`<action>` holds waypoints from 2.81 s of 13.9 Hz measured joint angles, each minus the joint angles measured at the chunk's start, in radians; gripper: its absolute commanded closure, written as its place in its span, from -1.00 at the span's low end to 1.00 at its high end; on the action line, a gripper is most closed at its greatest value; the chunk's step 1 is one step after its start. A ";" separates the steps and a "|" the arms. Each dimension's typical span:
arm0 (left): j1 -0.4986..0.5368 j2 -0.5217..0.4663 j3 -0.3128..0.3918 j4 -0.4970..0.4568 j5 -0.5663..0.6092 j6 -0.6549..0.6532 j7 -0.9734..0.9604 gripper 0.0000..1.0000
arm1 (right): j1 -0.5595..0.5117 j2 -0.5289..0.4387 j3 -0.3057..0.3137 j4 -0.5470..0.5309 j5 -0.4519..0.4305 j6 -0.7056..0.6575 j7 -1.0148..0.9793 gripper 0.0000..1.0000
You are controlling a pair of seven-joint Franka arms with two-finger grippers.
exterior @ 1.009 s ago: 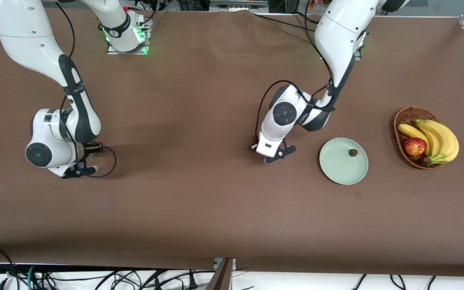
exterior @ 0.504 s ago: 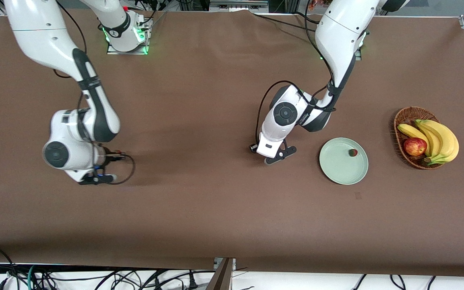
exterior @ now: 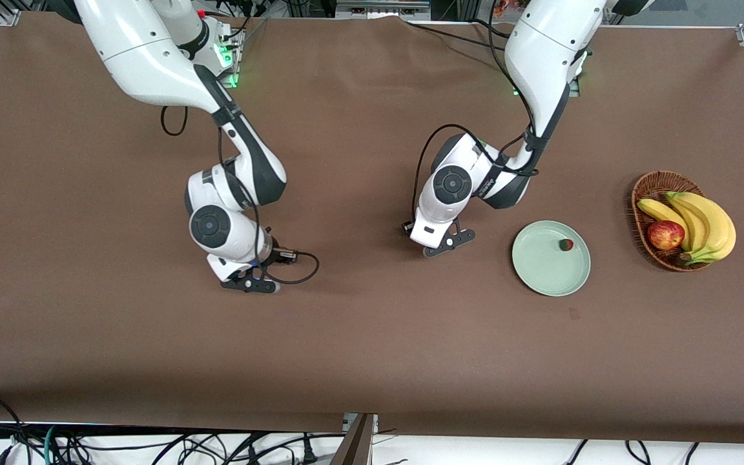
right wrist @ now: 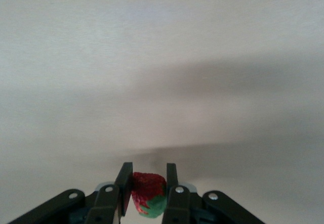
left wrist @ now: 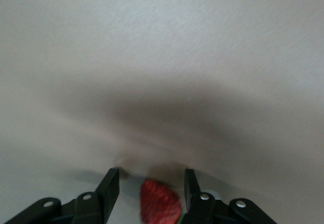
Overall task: Collect all strawberries into plate
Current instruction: 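Grasp the last strawberry with the right gripper while the left gripper lifts, then place the strawberry on the plate while the right gripper carries the last, then release the last strawberry mid-table and retract the right gripper while left approaches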
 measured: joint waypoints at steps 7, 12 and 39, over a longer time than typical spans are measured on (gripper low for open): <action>-0.006 -0.008 -0.003 0.001 0.001 -0.020 0.019 0.86 | 0.068 0.043 0.003 0.075 0.000 0.007 0.123 0.91; 0.063 -0.052 0.011 0.011 0.002 -0.085 0.159 0.85 | 0.066 0.045 0.004 0.085 0.000 0.020 0.138 0.91; 0.469 -0.176 -0.078 0.018 -0.011 -0.325 0.961 -1.00 | 0.144 0.101 0.000 0.511 -0.032 -0.236 0.298 -1.00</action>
